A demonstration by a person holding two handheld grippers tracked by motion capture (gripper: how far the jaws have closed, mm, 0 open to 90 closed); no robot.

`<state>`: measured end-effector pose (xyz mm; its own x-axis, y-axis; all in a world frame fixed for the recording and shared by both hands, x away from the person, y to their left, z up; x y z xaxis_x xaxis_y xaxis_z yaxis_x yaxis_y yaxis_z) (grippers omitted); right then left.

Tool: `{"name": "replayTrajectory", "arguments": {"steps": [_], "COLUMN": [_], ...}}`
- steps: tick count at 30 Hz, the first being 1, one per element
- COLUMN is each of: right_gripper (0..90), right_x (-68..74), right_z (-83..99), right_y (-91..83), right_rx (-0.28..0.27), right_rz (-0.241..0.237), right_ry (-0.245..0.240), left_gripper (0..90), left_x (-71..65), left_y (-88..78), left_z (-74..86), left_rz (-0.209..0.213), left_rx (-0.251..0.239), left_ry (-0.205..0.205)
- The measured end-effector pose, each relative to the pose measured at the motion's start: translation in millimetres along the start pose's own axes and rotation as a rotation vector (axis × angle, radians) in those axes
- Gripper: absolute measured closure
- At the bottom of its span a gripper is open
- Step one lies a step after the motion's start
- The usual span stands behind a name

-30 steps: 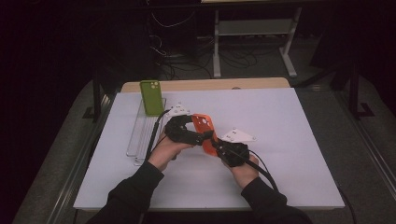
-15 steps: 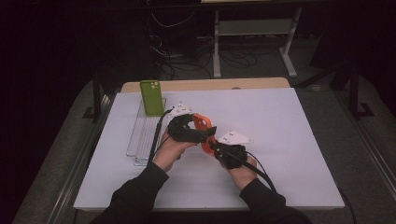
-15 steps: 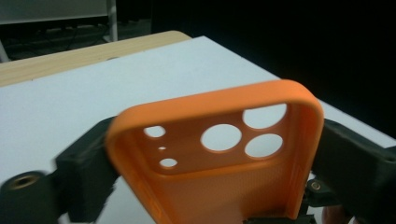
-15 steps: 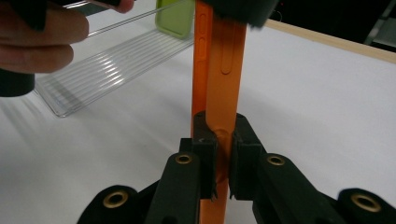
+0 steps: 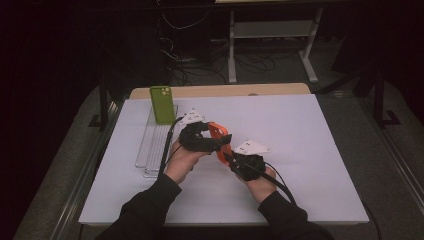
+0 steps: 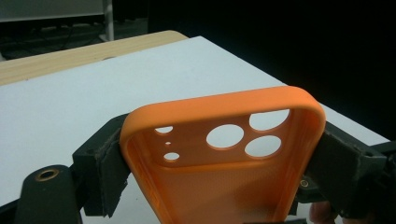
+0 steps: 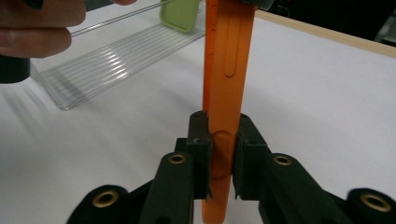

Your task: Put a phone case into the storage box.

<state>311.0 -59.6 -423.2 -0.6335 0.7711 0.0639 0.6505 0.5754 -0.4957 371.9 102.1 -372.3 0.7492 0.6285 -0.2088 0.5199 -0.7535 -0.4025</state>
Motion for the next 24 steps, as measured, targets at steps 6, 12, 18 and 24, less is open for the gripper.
{"name": "replayTrajectory", "arguments": {"steps": [6,12,18,24], "right_gripper": [54.4,33.2,19.0,10.6], "right_x": [-3.8,-16.3,-37.2,-55.8], "right_z": [-1.5,2.0,10.4,21.4], "right_y": [-6.9,-15.7,-29.2,-39.1], "right_rx": [-0.011,0.030,0.034,0.041], "right_rz": [-0.089,-0.137,-0.118,-0.075], "right_ry": [-0.021,-0.037,-0.019,-0.006], "left_gripper": [15.2,15.2,15.2,15.2], "left_x": [5.5,17.9,32.7,44.5], "left_y": [-2.2,-11.2,-25.9,-39.2], "left_z": [-5.1,-16.2,-37.0,-54.9], "left_rz": [0.001,-0.032,-0.076,-0.114], "left_rx": [-0.018,-0.038,-0.065,-0.085], "left_ry": [-0.008,-0.015,0.003,0.015]}}
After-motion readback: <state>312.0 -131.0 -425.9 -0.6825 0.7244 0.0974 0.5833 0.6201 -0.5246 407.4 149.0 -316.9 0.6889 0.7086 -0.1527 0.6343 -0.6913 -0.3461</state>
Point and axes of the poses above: each handheld gripper's, and its own axes: y roughly forward along the jaws, z roughly out of its underside, x roughly to its left, the point moved 2 cm from there along y, roughly forward along the jaws, and after that the axes turned 1 degree about -z, right-handed, at the moved point
